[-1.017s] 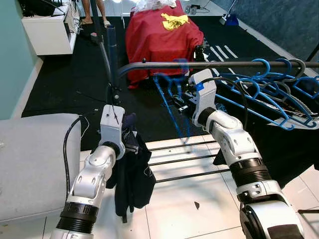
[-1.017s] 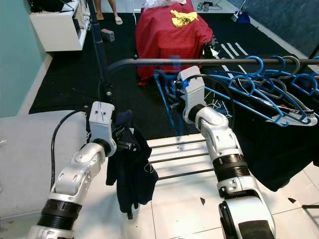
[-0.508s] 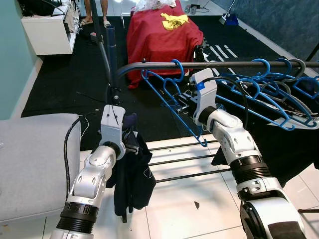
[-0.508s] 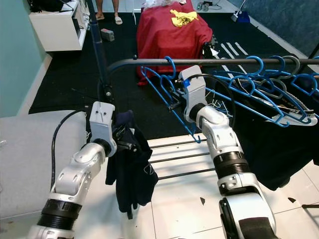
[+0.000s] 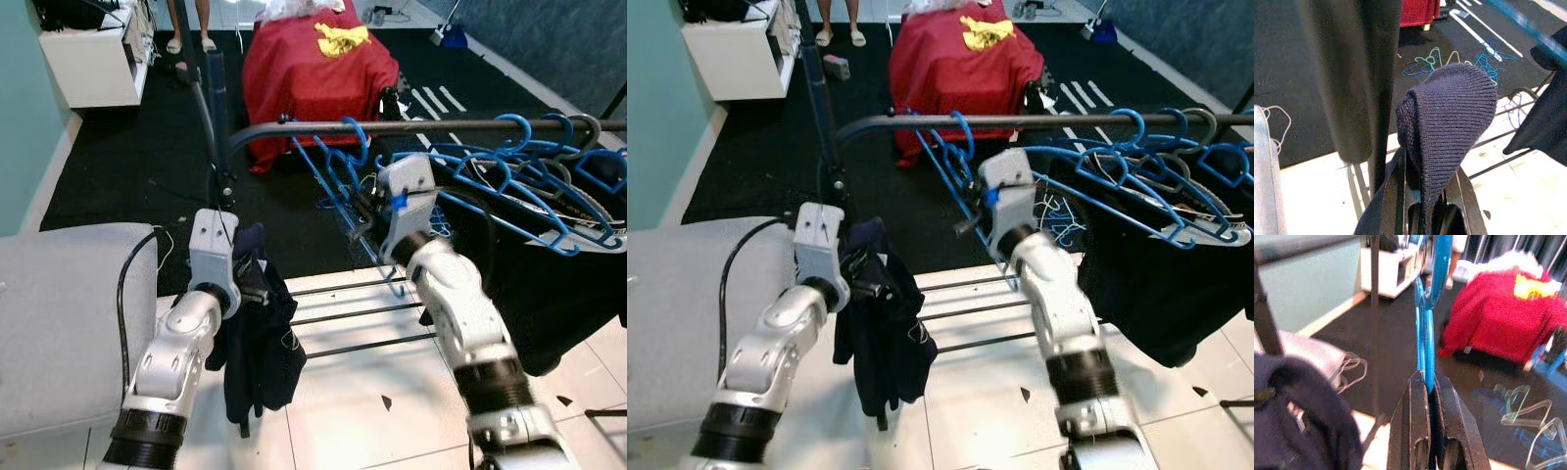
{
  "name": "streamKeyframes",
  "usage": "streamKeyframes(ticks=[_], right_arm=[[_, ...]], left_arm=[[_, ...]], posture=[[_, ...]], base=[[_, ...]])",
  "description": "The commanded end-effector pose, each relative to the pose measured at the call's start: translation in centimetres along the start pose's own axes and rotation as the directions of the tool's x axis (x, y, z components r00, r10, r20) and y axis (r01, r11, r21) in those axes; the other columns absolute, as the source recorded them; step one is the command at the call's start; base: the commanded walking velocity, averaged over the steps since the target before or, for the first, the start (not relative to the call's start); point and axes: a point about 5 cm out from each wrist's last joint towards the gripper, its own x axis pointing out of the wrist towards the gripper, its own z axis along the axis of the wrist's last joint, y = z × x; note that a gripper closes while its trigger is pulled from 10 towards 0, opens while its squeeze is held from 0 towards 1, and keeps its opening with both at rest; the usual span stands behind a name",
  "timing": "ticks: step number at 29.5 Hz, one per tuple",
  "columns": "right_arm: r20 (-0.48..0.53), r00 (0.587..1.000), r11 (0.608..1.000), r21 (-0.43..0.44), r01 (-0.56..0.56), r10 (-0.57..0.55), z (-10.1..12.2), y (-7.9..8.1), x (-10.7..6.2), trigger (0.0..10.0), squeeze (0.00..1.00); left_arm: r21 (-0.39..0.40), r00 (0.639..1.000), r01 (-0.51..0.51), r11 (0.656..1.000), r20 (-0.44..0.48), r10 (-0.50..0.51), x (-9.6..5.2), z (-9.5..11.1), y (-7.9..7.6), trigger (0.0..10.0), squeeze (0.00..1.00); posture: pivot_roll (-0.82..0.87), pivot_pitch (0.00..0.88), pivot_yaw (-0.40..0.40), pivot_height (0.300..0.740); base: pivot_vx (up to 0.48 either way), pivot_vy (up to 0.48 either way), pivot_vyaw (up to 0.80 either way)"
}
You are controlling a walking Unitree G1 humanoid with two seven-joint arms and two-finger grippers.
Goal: Hang hanger
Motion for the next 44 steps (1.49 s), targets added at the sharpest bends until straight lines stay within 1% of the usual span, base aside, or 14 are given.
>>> streamKeyframes(ticks=[1, 6, 7, 8, 11, 14, 19, 22, 24, 25, 30, 35, 40, 44], right_arm=[[-0.016, 1.000, 0.999, 0.023, 0.024, -0.024, -0.3, -0.1, -0.4, 0.0, 0.00], [-0.093, 0.994, 0.987, 0.142, 0.073, -0.061, -2.7, 0.4, -1.4, 0.0, 0.00], [-0.109, 0.992, 0.983, 0.163, 0.084, -0.067, -3.1, 0.6, -1.8, 3.4, 0.00], [-0.123, 0.990, 0.982, 0.163, 0.092, -0.072, -3.4, 0.6, -2.0, 10.0, 0.00], [-0.145, 0.986, 0.983, 0.149, 0.110, -0.088, -3.8, 0.4, -2.0, 10.0, 0.00], [-0.139, 0.987, 0.983, 0.152, 0.106, -0.085, -3.2, 0.5, -2.1, 10.0, 0.00], [-0.160, 0.984, 0.984, 0.145, 0.099, -0.076, -3.5, 0.5, -1.7, 10.0, 0.00], [-0.166, 0.983, 0.982, 0.162, 0.101, -0.073, -3.4, 0.7, -1.9, 10.0, 0.00], [-0.172, 0.982, 0.977, 0.185, 0.105, -0.073, -3.2, 0.7, -1.6, 10.0, 0.00], [-0.174, 0.982, 0.977, 0.186, 0.103, -0.071, -3.2, 0.7, -1.4, 10.0, 0.00], [-0.170, 0.983, 0.972, 0.208, 0.104, -0.069, -2.9, 0.8, -1.5, 10.0, 0.00], [-0.172, 0.983, 0.971, 0.215, 0.105, -0.068, -2.9, 0.8, -1.3, 10.0, 0.00], [-0.176, 0.982, 0.972, 0.214, 0.102, -0.065, -2.9, 0.9, -1.4, 10.0, 0.00], [-0.178, 0.982, 0.972, 0.212, 0.099, -0.062, -2.9, 1.0, -1.2, 10.0, 0.00]], left_arm=[[-0.016, 0.999, -0.004, 1.000, 0.031, 0.004, -0.3, 0.5, 0.1, 10.0, 0.00], [-0.039, 1.000, -0.011, 0.999, 0.028, 0.012, -0.6, 0.1, 0.2, 10.0, 0.00], [-0.073, 0.999, -0.010, 0.997, 0.040, 0.013, -0.8, 0.2, 0.2, 10.0, 0.00], [-0.116, 0.998, 0.007, 0.993, 0.057, 0.000, -1.0, 0.2, 0.0, 10.0, 0.00], [-0.162, 0.995, 0.064, 0.985, 0.086, -0.050, -1.1, 0.2, -0.4, 10.0, 0.00], [-0.167, 0.993, 0.079, 0.983, 0.095, -0.064, -1.6, 0.5, -0.6, 10.0, 0.00], [-0.144, 0.996, 0.035, 0.989, 0.089, -0.022, -0.7, 0.6, -0.4, 10.0, 0.00], [-0.149, 0.996, 0.013, 0.989, 0.093, 0.001, -0.8, 0.8, -0.2, 10.0, 0.00], [-0.162, 0.995, 0.015, 0.987, 0.098, 0.001, -0.4, 1.2, -0.2, 10.0, 0.00], [-0.162, 0.995, 0.021, 0.987, 0.099, -0.005, -0.1, 1.2, -0.2, 10.0, 0.00], [-0.159, 0.994, 0.033, 0.987, 0.104, -0.017, -0.3, 1.3, -0.4, 10.0, 0.00], [-0.174, 0.994, 0.035, 0.984, 0.104, -0.017, -0.1, 1.5, -0.4, 10.0, 0.00], [-0.164, 0.994, 0.041, 0.986, 0.102, -0.024, -0.4, 1.3, -0.6, 10.0, 0.00], [-0.161, 0.995, 0.044, 0.986, 0.100, -0.028, -0.4, 1.3, -0.6, 10.0, 0.00]], posture=[[-0.05, 0.098, -0.039, 0.740], [-0.05, 0.118, -0.054, 0.740], [-0.05, 0.078, -0.053, 0.740], [-0.05, 0.084, -0.054, 0.740], [-0.06, 0.144, -0.065, 0.740], [-0.06, 0.085, -0.059, 0.740], [-0.07, 0.149, -0.071, 0.740], [-0.07, 0.082, -0.066, 0.740], [-0.07, 0.100, -0.065, 0.740], [-0.07, 0.148, -0.072, 0.740], [-0.06, 0.093, -0.072, 0.740], [-0.07, 0.154, -0.081, 0.740], [-0.06, 0.103, -0.079, 0.740], [-0.06, 0.149, -0.084, 0.740]], base=[[0.000, 0.000, 0.00], [0.000, 0.000, 0.00], [0.000, 0.000, 0.00], [0.000, 0.000, 0.00], [0.000, 0.000, 0.00], [0.000, 0.000, 0.00], [0.000, 0.000, 0.00], [0.000, 0.000, 0.00], [0.000, 0.000, 0.00], [0.000, 0.000, 0.00], [0.000, 0.000, 0.00], [0.000, 0.000, 0.00], [0.000, 0.000, 0.00], [0.000, 0.000, 0.00]])
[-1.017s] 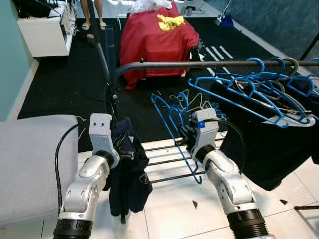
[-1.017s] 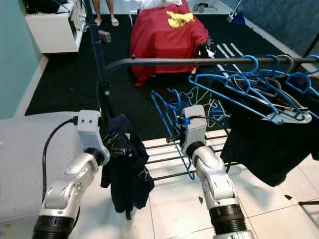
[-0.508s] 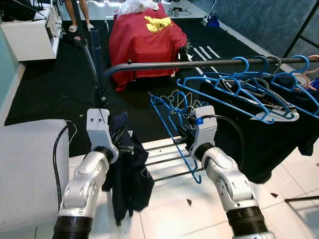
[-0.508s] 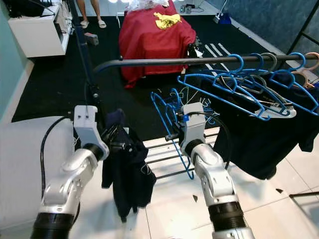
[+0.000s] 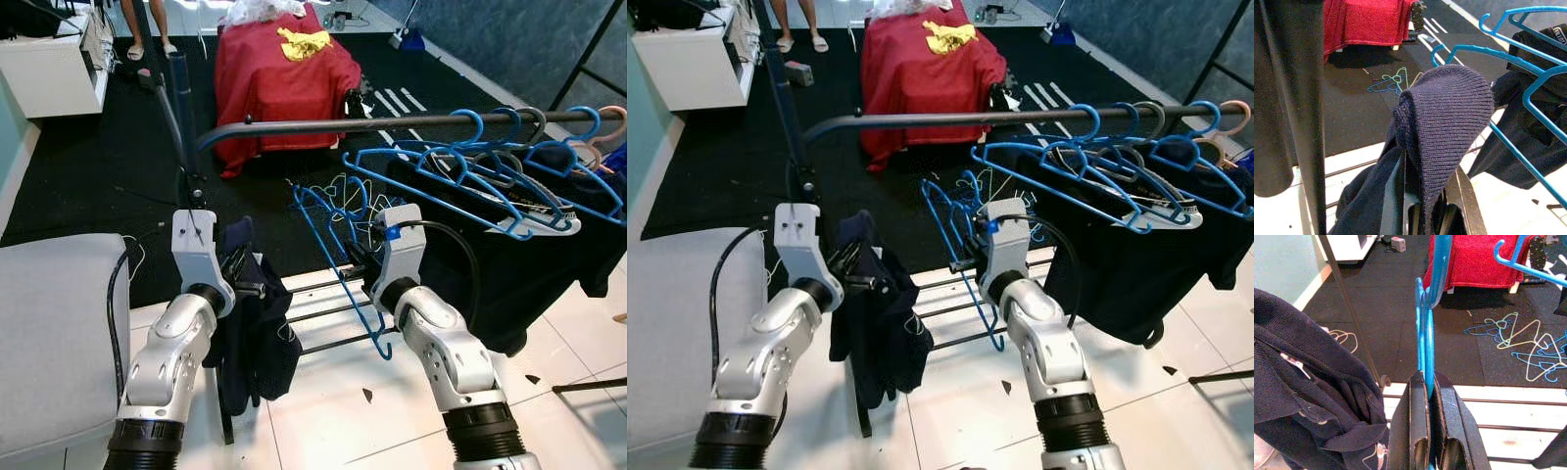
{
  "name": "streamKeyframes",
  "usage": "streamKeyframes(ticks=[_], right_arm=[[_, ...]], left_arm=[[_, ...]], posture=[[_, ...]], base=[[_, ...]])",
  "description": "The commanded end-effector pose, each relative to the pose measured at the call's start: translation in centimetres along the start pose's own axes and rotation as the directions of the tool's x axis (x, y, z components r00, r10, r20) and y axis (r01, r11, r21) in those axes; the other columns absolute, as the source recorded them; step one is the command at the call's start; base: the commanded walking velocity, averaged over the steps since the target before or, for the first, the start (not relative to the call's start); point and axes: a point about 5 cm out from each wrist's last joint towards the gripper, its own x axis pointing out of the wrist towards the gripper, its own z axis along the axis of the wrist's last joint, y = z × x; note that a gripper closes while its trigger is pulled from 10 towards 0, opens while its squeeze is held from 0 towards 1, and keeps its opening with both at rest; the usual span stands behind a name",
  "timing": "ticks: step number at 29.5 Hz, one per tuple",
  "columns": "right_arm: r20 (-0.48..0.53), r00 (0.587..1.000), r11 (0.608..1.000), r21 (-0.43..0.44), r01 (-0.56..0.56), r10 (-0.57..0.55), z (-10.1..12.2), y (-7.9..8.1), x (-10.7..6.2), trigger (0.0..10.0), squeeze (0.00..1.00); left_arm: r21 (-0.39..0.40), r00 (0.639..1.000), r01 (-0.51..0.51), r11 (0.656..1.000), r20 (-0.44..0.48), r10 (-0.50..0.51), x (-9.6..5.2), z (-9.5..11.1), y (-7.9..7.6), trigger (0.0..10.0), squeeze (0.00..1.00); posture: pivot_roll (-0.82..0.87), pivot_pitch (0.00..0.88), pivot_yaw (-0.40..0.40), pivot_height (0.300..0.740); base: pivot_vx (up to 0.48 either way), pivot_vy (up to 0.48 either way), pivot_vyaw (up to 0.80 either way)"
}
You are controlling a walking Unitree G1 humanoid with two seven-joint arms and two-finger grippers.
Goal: Hang hanger
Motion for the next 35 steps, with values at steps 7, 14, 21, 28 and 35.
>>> streamKeyframes(ticks=[7, 14, 21, 28, 35], right_arm=[[-0.007, 1.000, 1.000, 0.007, -0.005, 0.005, 0.10, 0.26, 0.24, 10.0, 0.00], [-0.008, 1.000, 1.000, 0.014, 0.000, 0.000, -0.02, 0.31, 0.16, 10.0, 0.00], [-0.013, 1.000, 1.000, 0.020, 0.007, -0.007, -0.29, 0.35, -0.07, 10.0, 0.00], [-0.019, 1.000, 1.000, 0.019, 0.007, -0.006, -0.46, 0.36, -0.04, 10.0, 0.00], [-0.027, 1.000, 1.000, 0.019, -0.002, 0.002, -0.67, 0.50, -0.08, 10.0, 0.00]], left_arm=[[0.001, 1.000, 0.025, 1.000, 0.019, -0.025, -0.21, 0.47, -0.39, 10.0, 0.00], [0.008, 0.999, 0.033, 0.999, 0.018, -0.033, -0.21, 0.53, -0.38, 10.0, 0.00], [0.013, 0.999, 0.043, 0.999, 0.016, -0.043, -0.15, 0.67, -0.45, 10.0, 0.00], [0.041, 0.999, 0.039, 0.998, -0.014, -0.039, 0.11, 0.36, -0.44, 10.0, 0.00], [0.064, 0.999, 0.021, 0.998, -0.040, -0.019, 0.25, 0.15, -0.16, 10.0, 0.00]], posture=[[-0.05, 0.148, -0.078, 0.740], [-0.04, 0.129, -0.063, 0.740], [-0.04, 0.115, -0.054, 0.740], [-0.03, 0.114, -0.048, 0.740], [-0.03, 0.109, -0.044, 0.740]], base=[[0.000, 0.000, 0.00], [0.000, 0.000, 0.00], [-0.230, 0.000, 0.00], [-0.118, 0.000, 0.00], [0.000, 0.000, 0.00]])
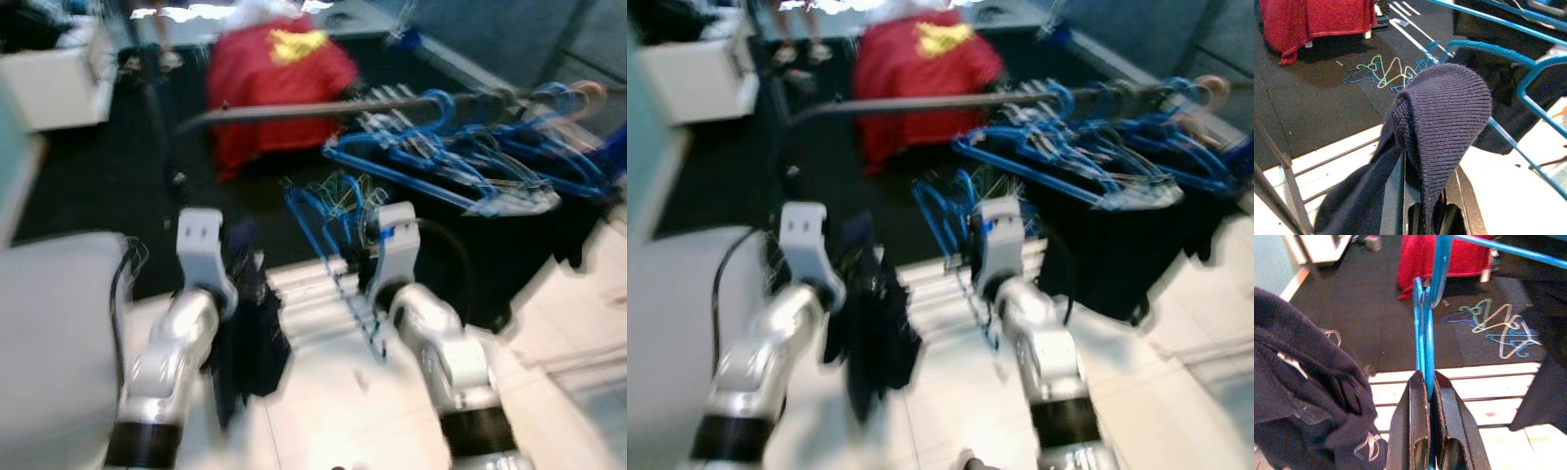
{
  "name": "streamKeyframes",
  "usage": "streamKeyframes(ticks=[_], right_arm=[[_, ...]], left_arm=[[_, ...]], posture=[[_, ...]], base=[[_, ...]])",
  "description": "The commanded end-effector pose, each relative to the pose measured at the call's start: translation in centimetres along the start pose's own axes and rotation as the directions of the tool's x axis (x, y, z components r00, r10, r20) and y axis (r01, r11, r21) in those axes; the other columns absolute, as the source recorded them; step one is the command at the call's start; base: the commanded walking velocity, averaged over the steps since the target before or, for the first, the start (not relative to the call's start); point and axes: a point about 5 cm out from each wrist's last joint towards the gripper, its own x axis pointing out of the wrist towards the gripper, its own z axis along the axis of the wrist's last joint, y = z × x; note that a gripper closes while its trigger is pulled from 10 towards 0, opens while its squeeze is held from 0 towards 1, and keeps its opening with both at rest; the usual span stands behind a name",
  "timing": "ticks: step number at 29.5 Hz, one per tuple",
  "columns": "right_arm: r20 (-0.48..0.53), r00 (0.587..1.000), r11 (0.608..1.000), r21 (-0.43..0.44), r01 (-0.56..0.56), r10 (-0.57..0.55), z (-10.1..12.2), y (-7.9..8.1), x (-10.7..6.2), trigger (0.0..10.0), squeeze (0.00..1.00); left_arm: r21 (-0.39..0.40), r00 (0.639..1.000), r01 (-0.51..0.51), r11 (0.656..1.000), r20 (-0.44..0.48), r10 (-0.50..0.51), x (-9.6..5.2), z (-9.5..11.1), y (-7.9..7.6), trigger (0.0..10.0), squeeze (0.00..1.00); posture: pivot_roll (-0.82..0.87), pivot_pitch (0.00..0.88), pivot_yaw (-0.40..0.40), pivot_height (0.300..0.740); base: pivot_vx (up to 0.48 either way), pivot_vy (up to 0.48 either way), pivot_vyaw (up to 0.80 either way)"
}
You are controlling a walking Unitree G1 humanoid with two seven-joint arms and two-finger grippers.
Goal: Hang hanger
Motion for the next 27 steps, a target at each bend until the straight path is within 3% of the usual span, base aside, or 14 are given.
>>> streamKeyframes(ticks=[1, 27], right_arm=[[0.002, 1.000, 1.000, 0.005, -0.020, 0.020, 0.1, 0.5, 0.1, 10.0, 0.00], [0.011, 1.000, 0.998, 0.062, -0.020, 0.019, 0.3, 0.3, 0.2, 10.0, 0.00]], left_arm=[[0.009, 1.000, -0.010, 1.000, 0.009, 0.009, -0.1, 0.3, 0.3, 10.0, 0.00], [0.005, 0.992, -0.123, 0.992, -0.016, 0.123, -0.1, 0.2, 1.8, 10.0, 0.00]], posture=[[-0.03, 0.109, -0.044, 0.740], [-0.02, 0.125, -0.034, 0.740]], base=[[0.000, 0.000, 0.00], [0.000, 0.000, 0.00]])
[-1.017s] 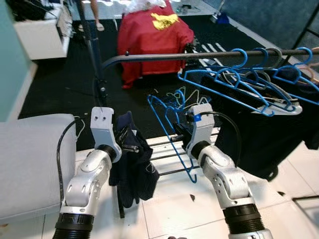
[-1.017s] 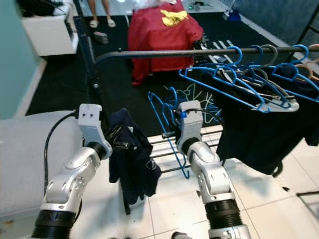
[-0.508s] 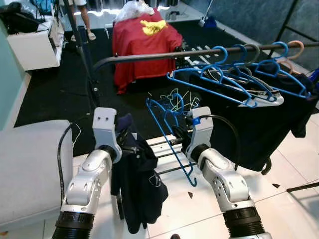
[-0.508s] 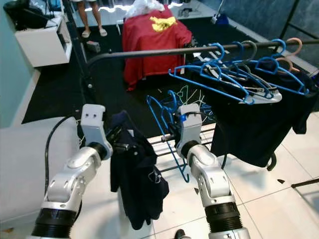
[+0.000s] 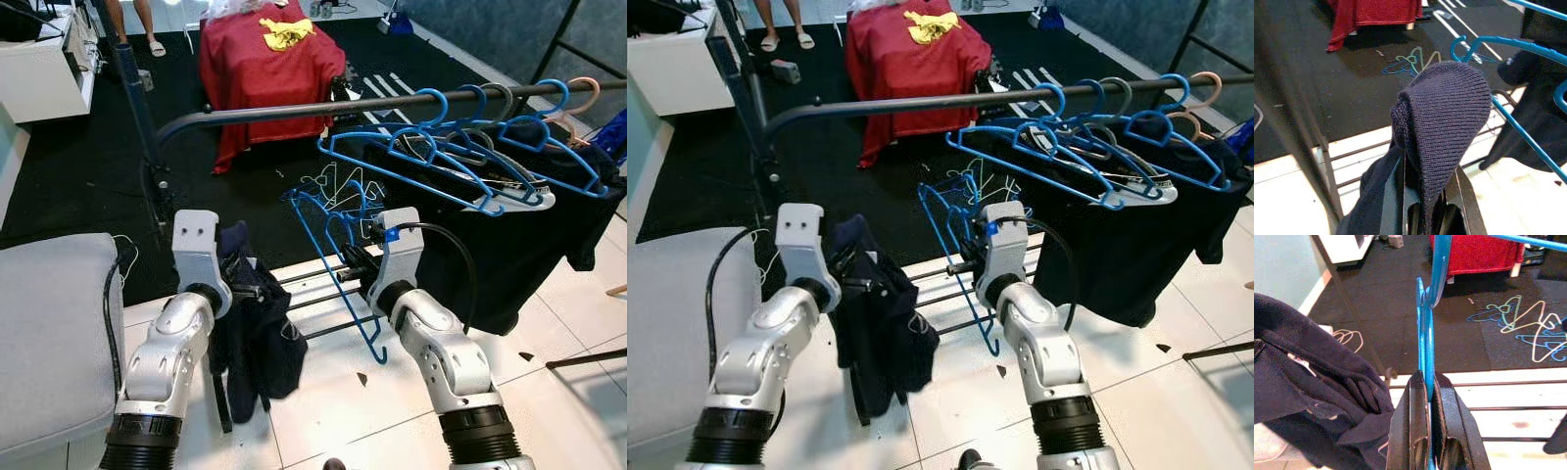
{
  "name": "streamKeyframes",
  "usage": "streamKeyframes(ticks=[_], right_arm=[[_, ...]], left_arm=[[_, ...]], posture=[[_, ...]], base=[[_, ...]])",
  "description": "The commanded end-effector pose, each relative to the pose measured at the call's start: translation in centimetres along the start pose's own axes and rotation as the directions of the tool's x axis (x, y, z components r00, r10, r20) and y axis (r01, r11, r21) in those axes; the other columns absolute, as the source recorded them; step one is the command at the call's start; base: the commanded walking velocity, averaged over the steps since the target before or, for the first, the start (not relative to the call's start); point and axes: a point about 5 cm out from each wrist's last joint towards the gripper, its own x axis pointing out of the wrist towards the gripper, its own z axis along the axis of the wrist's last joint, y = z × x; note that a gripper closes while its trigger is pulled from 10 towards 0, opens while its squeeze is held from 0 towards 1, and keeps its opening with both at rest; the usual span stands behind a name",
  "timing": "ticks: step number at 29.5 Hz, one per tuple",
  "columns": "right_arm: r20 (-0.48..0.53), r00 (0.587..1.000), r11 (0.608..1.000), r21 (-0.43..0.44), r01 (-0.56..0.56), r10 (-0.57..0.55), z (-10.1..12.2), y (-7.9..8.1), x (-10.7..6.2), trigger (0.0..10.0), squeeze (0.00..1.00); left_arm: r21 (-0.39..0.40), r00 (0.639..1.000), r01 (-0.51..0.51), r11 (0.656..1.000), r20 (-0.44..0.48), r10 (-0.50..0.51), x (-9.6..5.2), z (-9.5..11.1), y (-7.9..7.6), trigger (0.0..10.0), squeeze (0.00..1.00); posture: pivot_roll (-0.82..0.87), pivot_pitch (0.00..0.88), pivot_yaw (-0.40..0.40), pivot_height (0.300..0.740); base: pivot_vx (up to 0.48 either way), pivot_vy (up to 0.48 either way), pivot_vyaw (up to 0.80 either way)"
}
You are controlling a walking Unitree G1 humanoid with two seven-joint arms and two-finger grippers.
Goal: Hang hanger
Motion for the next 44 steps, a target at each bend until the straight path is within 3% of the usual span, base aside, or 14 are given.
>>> streamKeyframes(ticks=[1, 14, 17, 27, 44], right_arm=[[-0.004, 1.000, 1.000, 0.020, 0.003, -0.003, 0.02, -0.12, -0.05, 10.0, 0.00], [-0.014, 1.000, 1.000, -0.019, 0.007, -0.007, -0.19, 0.02, 0.02, 10.0, 0.00], [-0.034, 0.999, 0.998, -0.063, -0.009, 0.007, -0.11, 0.07, 0.27, 10.0, 0.00], [-0.039, 0.999, 0.997, -0.076, -0.016, 0.013, -0.04, 0.03, 0.31, 10.0, 0.00], [-0.100, 0.995, 0.998, -0.060, -0.036, 0.030, -0.88, -0.02, 0.09, 10.0, 0.00]], left_arm=[[0.018, 1.000, -0.016, 1.000, -0.009, 0.016, 0.12, -0.04, 0.28, 10.0, 0.00], [0.008, 1.000, -0.015, 1.000, -0.012, 0.015, 0.14, -0.13, 0.01, 10.0, 0.00], [0.013, 1.000, -0.022, 1.000, -0.017, 0.022, 0.25, -0.03, -0.07, 10.0, 0.00], [0.000, 0.999, -0.030, 1.000, -0.024, 0.030, 0.24, -0.08, -0.11, 10.0, 0.00], [-0.037, 0.997, -0.059, 0.998, -0.055, 0.057, 0.15, -0.45, 0.25, 10.0, 0.00]], posture=[[-0.02, 0.126, -0.032, 0.740], [-0.03, 0.132, -0.035, 0.740], [-0.03, 0.135, -0.038, 0.740], [-0.03, 0.136, -0.038, 0.740], [-0.04, 0.143, -0.043, 0.740]], base=[[0.000, 0.000, 0.00], [0.000, 0.000, 0.00], [0.000, -0.480, 0.66], [0.000, -0.480, 0.79], [0.000, 0.085, 0.00]])
